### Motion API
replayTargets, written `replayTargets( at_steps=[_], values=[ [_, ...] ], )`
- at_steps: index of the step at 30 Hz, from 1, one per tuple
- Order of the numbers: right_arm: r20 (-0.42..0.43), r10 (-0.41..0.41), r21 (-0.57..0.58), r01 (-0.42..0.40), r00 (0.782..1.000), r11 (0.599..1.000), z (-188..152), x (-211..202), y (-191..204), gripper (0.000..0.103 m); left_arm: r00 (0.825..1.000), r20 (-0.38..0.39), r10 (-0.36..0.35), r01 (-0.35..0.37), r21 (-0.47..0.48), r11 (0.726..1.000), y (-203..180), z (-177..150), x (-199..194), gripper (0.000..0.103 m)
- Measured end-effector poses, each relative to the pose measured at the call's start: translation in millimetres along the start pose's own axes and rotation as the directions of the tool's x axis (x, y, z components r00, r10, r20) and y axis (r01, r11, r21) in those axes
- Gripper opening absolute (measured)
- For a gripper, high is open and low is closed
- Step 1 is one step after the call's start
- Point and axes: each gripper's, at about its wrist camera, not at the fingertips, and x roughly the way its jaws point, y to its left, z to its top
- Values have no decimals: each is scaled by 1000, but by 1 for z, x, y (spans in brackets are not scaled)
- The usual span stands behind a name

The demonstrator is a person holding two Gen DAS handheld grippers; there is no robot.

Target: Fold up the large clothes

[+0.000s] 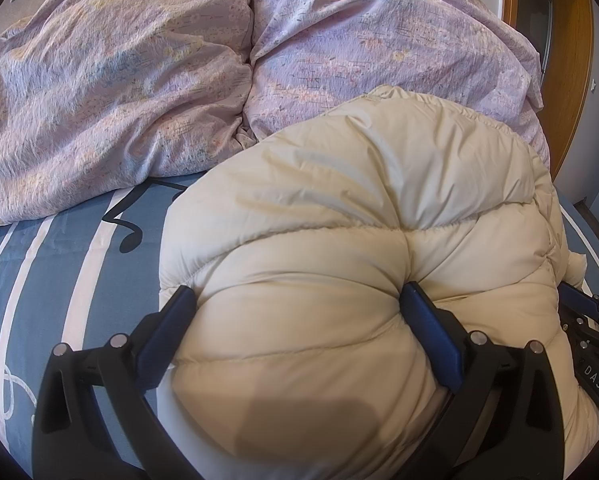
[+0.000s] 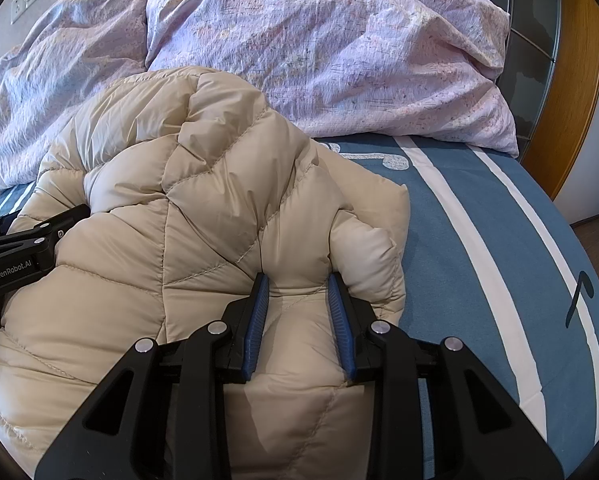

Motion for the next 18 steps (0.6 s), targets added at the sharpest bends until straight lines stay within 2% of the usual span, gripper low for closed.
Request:
replayTargets(
  at_steps=[18],
  values=[
    [1, 4, 6, -4, 1000, 1000, -1, 1, -1, 33, 1000, 0, -4, 4, -2, 1000, 0, 0, 1, 101]
  ],
)
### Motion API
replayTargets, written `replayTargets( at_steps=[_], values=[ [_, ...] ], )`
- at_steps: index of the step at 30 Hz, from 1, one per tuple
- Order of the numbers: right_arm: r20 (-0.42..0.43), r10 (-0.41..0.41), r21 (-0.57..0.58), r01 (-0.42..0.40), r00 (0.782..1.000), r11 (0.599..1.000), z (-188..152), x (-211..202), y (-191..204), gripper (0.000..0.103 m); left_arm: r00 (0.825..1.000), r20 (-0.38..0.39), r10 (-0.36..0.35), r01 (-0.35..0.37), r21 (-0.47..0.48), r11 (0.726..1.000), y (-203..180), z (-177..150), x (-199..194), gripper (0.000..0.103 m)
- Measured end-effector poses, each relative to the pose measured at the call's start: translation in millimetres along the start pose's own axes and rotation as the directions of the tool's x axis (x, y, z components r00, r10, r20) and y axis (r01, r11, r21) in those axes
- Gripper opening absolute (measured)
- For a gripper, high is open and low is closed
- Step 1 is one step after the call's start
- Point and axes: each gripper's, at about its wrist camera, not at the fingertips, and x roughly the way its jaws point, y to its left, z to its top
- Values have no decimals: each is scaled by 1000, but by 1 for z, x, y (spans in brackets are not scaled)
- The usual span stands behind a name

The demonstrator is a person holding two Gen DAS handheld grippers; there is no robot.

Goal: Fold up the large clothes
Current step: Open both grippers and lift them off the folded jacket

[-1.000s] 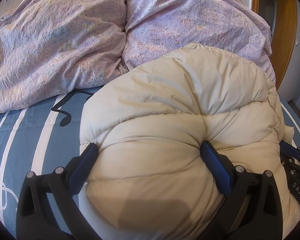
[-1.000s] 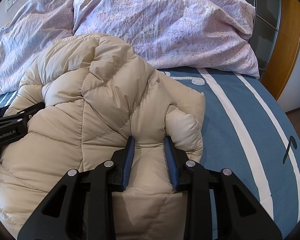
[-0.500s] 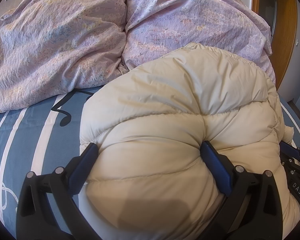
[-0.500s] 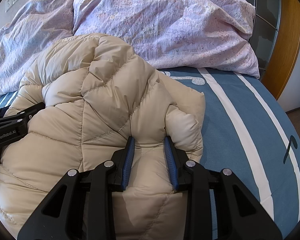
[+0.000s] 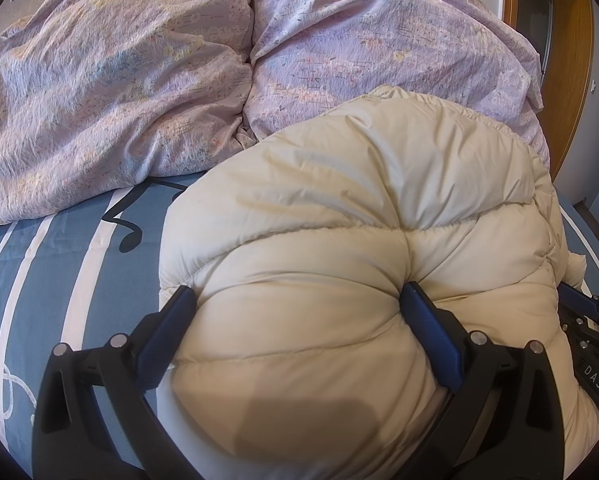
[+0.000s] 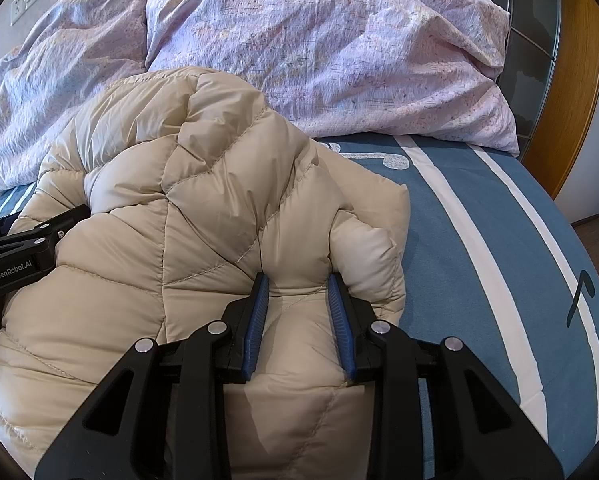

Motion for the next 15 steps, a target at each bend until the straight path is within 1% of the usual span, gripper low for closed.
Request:
replayTargets(
  at_steps=[4, 6, 7, 8, 9, 10, 11, 12, 13, 15],
  values=[
    [-1, 27, 17, -27, 1000, 999, 1, 1, -3, 33, 1000, 6, -2, 2, -7, 1000, 1, 0, 0, 101],
    [-17, 49, 25, -49, 999, 998, 3, -3, -7, 33, 1000, 11, 7, -6, -9, 1000, 1, -1, -6, 101],
    [-33, 77, 51, -75, 996, 996, 5, -8, -12, 35, 1000, 12, 5, -5, -11, 1000, 2, -2, -13, 101],
    [-40, 123, 93, -119, 992, 989, 6, -14, -19, 37, 1000, 13, -1, 1, -14, 1000, 4, -3, -18, 101],
    [-36, 160, 126, -155, 986, 980, 7, -19, -26, 50, 1000, 14, -16, 16, -22, 1000, 7, -5, -27, 101],
    [-22, 208, 175, -201, 978, 964, 7, -28, -36, 72, 999, 13, -41, 42, -34, 999, 12, -7, -37, 101],
    [-5, 227, 216, -221, 974, 951, 6, -36, -45, 82, 998, 13, -57, 57, -42, 997, 17, -8, -44, 101],
    [7, 236, 241, -231, 972, 943, 6, -42, -52, 96, 997, 17, -76, 77, -55, 996, 24, -10, -56, 101],
    [15, 261, 266, -255, 965, 929, 5, -46, -59, 97, 996, 22, -84, 86, -64, 994, 30, -11, -64, 101],
    [1, 338, 340, -318, 941, 885, 2, -44, -72, 98, 995, 21, -94, 95, -89, 991, 44, -12, -74, 101]
  ],
)
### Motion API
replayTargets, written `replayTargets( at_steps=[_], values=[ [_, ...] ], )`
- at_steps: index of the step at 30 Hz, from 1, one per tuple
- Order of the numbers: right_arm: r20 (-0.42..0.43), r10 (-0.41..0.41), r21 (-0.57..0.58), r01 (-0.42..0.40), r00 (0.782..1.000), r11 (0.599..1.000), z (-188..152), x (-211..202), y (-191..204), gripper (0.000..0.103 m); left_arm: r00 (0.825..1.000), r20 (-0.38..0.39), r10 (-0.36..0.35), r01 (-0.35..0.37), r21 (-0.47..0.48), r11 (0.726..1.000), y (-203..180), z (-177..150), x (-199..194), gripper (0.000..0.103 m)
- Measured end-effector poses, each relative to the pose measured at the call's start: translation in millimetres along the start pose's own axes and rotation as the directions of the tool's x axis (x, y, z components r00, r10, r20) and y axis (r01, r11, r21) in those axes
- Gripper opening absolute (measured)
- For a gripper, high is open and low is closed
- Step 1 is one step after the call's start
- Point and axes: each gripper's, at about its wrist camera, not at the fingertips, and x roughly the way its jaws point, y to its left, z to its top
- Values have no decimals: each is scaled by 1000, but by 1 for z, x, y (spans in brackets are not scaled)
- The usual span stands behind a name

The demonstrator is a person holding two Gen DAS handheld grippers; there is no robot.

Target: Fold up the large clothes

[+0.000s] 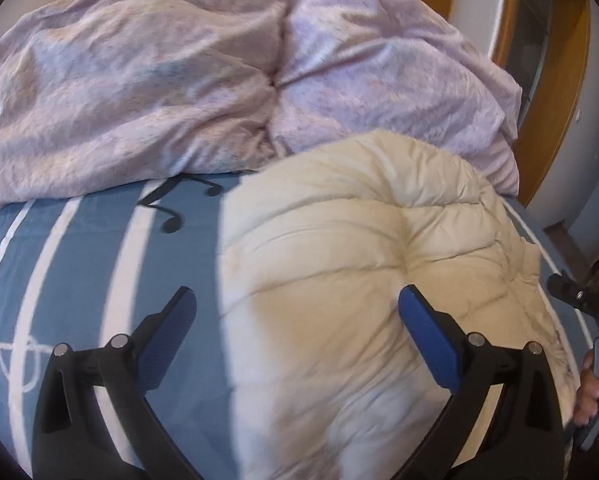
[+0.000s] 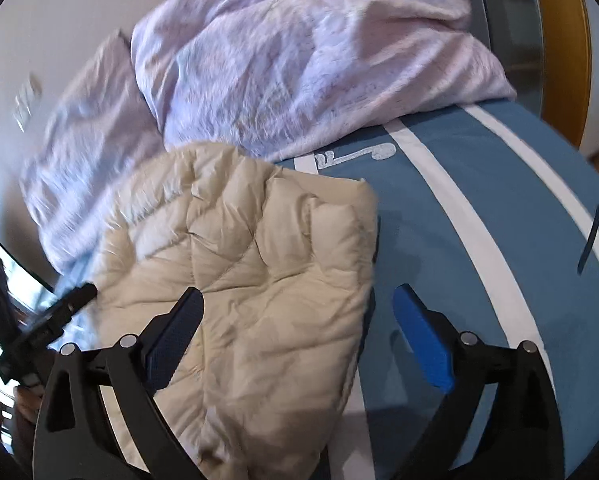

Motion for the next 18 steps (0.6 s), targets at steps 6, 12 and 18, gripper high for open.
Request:
replayTargets(
  at_steps=[6, 12, 18],
  values=[
    [-146, 174, 223, -139, 974, 965, -4, 32, -27, 99, 992, -79, -95, 83, -149, 985, 38, -5, 2, 101],
    [-184, 235, 250, -185, 954, 950, -3, 53, -24, 100, 981, -119, -156, 134, -170, 976, 40, -11, 15, 101],
    [-221, 280, 210, -235, 934, 949, 2, 71, -3, 101, 960, -146, -239, 207, -203, 957, 36, -13, 29, 101]
  ],
)
